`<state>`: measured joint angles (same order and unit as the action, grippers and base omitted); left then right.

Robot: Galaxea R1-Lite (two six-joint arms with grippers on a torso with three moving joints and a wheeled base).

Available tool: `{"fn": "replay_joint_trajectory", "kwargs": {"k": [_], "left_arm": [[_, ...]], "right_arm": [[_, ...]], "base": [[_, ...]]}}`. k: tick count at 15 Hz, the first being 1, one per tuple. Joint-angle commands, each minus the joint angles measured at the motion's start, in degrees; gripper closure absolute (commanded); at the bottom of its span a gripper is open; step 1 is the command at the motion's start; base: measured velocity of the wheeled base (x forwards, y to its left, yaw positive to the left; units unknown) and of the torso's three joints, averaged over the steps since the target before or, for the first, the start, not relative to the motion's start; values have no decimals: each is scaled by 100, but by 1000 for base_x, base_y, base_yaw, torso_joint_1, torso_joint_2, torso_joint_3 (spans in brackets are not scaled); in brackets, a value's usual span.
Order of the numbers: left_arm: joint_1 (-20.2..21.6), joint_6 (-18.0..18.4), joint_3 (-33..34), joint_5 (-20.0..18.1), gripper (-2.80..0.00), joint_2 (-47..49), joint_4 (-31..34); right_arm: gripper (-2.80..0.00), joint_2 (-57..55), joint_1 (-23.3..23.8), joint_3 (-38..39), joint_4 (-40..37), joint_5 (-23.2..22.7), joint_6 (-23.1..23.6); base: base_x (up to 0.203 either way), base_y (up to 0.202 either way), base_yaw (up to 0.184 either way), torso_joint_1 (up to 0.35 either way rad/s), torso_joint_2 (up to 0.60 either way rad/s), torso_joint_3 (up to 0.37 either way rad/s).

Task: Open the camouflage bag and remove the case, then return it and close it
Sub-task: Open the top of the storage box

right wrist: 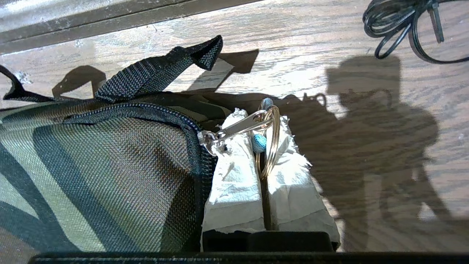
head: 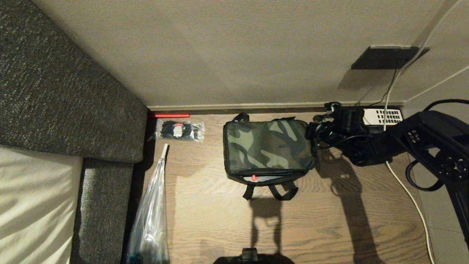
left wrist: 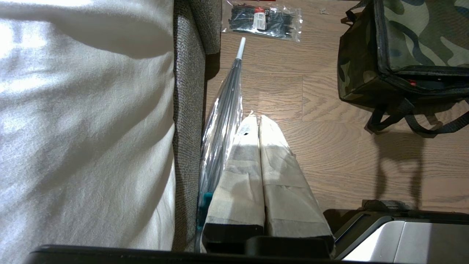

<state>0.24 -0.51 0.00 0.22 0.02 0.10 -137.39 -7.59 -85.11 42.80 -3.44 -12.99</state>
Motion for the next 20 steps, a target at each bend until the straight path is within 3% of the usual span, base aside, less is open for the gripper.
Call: {"fn": "replay_joint_trajectory", "kwargs": {"k": [1,13,14,20], "left_arm": [[7,-2,12,4,0,-11,-1],[2,-2,9,4,0,-11,-1],[2,-2,11,4,0,-11,-1],[2,-2,9,-4,0,-11,-1]], "right_arm": [[0,-20,0,-2,111,-15,36],[0,-51,-5,-278,229,19,42],[-280,-37,-5,-194,229,12,55],[-280,84,-63,386,264,22,100]], "base": [[0,0,0,0,0,0],[0,0,0,0,0,2],[0,0,0,0,0,0],[0,0,0,0,0,0]]}}
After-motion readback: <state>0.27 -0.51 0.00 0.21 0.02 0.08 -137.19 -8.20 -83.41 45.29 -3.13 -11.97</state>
